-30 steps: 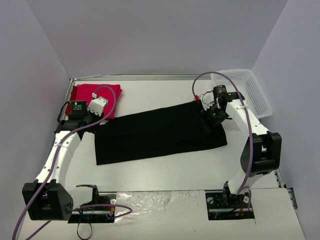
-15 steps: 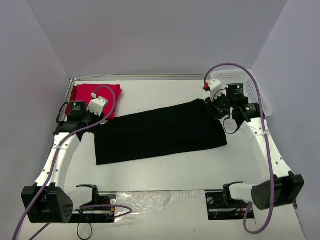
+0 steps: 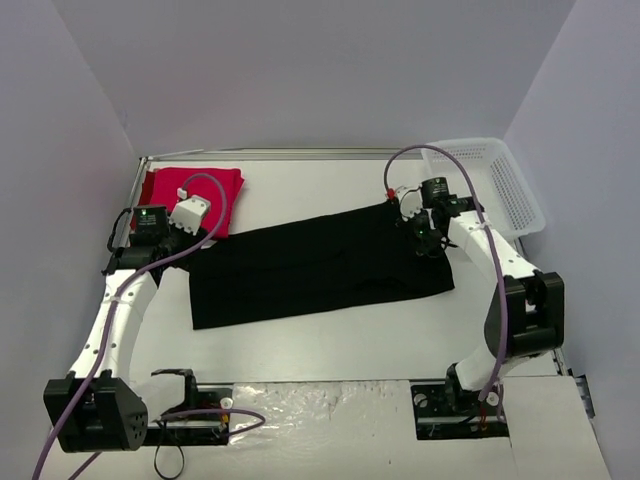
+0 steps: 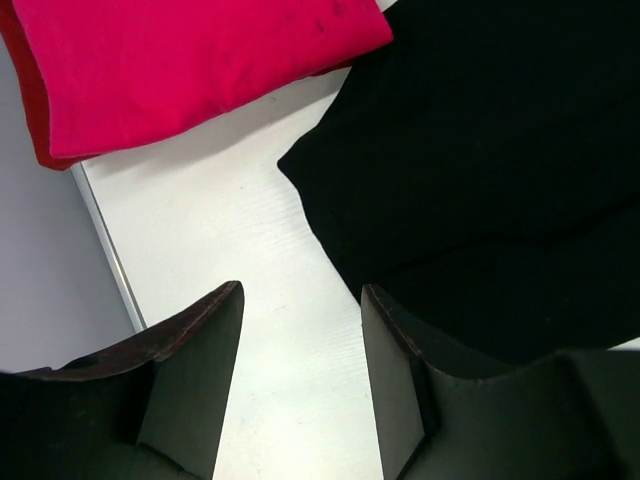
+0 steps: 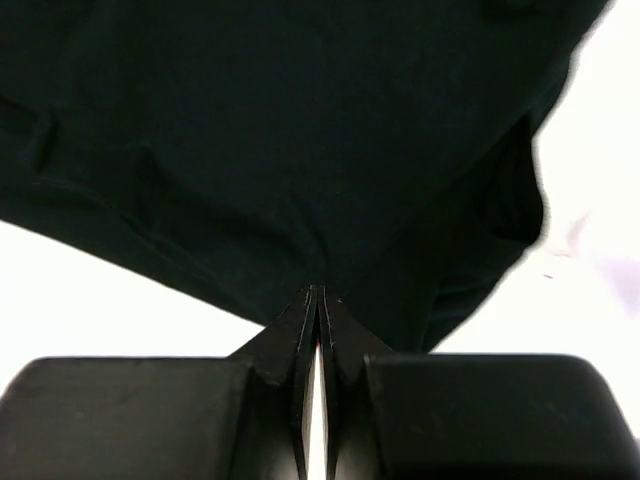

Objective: Fold and stack the t-shirts
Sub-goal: Rotate the tshirt 90 degrees

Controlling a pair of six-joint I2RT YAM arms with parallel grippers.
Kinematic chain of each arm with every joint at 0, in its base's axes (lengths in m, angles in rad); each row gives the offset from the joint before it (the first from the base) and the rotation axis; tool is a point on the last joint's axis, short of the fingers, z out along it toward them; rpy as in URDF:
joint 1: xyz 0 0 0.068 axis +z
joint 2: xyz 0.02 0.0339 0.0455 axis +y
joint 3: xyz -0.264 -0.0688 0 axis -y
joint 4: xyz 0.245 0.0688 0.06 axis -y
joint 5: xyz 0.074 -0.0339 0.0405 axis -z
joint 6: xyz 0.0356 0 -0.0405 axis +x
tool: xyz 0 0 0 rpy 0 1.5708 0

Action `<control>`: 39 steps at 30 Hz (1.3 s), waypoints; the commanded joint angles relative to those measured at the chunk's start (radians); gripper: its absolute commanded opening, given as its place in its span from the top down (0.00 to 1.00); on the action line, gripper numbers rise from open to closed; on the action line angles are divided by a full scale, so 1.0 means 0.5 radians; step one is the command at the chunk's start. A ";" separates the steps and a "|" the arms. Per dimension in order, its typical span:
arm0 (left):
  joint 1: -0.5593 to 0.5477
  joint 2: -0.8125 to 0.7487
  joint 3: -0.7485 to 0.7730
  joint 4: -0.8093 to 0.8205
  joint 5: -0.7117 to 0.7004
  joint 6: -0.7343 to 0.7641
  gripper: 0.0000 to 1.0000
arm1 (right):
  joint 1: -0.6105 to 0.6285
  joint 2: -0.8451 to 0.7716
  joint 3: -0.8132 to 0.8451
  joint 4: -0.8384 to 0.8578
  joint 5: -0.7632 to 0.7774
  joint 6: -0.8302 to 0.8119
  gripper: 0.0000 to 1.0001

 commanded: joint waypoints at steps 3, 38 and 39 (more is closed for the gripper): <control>0.031 -0.076 0.002 0.037 0.018 0.006 0.50 | 0.017 0.279 0.079 -0.026 0.076 -0.013 1.00; 0.031 0.139 0.232 -0.018 -0.104 0.043 0.23 | 0.234 2.244 2.526 -0.367 0.214 -0.175 1.00; 0.031 0.136 0.235 -0.021 -0.107 0.046 0.21 | 0.268 2.297 2.621 -0.348 0.211 -0.215 1.00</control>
